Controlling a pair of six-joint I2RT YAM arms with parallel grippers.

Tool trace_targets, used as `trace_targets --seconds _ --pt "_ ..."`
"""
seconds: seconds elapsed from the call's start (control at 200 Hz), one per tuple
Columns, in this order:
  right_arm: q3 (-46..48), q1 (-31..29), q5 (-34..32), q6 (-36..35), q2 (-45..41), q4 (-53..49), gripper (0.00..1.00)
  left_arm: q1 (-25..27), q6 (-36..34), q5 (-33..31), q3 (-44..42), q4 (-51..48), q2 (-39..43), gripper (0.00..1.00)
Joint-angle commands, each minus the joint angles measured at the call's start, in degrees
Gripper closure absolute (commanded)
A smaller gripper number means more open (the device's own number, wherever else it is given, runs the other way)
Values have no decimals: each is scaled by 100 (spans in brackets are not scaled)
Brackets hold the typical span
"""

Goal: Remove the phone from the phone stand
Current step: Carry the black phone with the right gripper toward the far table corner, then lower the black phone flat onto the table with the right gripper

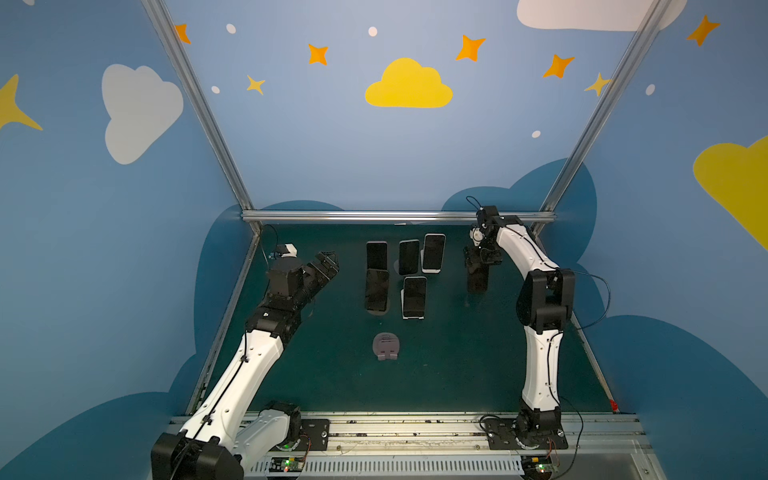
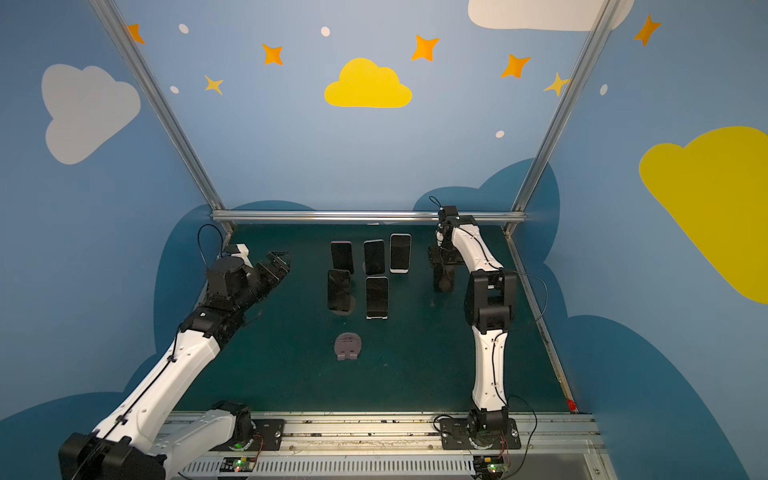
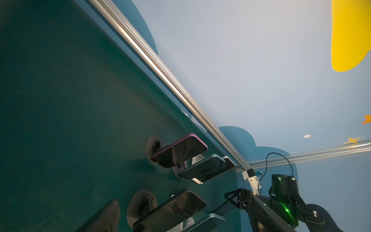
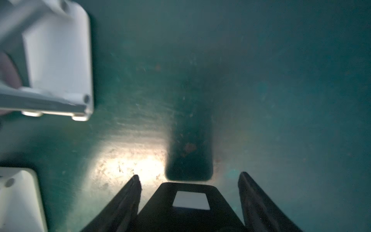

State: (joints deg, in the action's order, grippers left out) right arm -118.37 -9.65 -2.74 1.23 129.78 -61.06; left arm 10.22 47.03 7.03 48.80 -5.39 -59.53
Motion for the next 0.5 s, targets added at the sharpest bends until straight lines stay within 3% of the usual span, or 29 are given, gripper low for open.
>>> trace_targets --seconds 0.0,0.496 --pt "-103 32 185 131 -31 -430 31 7 -129 -11 8 73 3 2" --pt "-462 183 577 93 773 -553 29 7 -158 10 26 55 -43 2"
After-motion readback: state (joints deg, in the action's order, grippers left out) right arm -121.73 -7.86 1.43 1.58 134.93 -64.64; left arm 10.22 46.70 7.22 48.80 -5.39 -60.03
